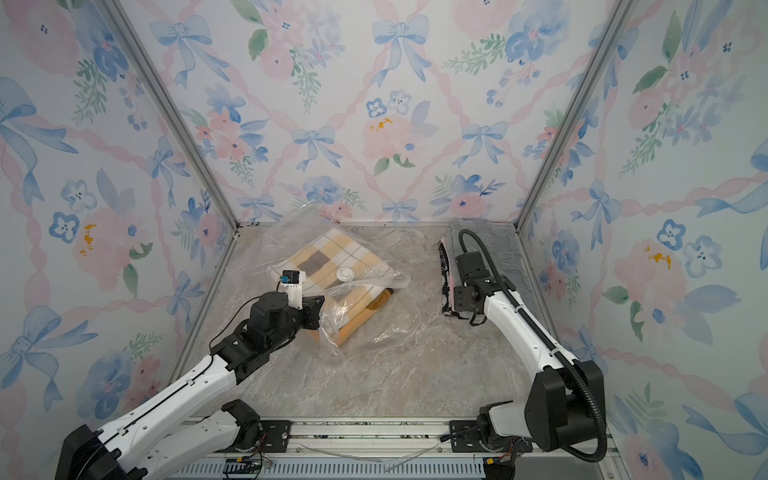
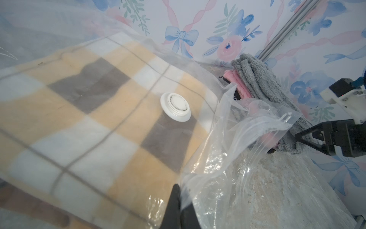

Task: Take the blanket out of the vacuum bag
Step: Place the blanket at the corner of the board.

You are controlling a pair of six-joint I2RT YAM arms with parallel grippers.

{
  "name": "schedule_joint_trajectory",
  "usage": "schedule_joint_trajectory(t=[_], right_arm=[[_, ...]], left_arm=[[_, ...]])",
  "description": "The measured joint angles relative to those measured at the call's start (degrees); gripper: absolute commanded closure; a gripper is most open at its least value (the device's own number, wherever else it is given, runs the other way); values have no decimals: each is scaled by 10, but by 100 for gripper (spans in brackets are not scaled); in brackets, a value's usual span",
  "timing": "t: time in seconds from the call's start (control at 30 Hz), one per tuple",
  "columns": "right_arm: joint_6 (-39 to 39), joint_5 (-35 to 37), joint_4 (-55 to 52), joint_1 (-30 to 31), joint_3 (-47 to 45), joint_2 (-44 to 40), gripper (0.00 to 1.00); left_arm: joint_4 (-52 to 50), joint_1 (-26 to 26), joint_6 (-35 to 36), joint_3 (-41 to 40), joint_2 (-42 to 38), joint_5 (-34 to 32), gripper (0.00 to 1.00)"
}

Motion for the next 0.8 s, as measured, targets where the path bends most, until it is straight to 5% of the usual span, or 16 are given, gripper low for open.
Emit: schedule_joint_trajectory(t=[0.43,0.8], right_arm=[[-3,118,-16,66,26,96,33],[-5,151,-21,67,26,141,44]], left_arm=[[0,0,0,0,2,0,100],[0,0,0,0,11,0,100]])
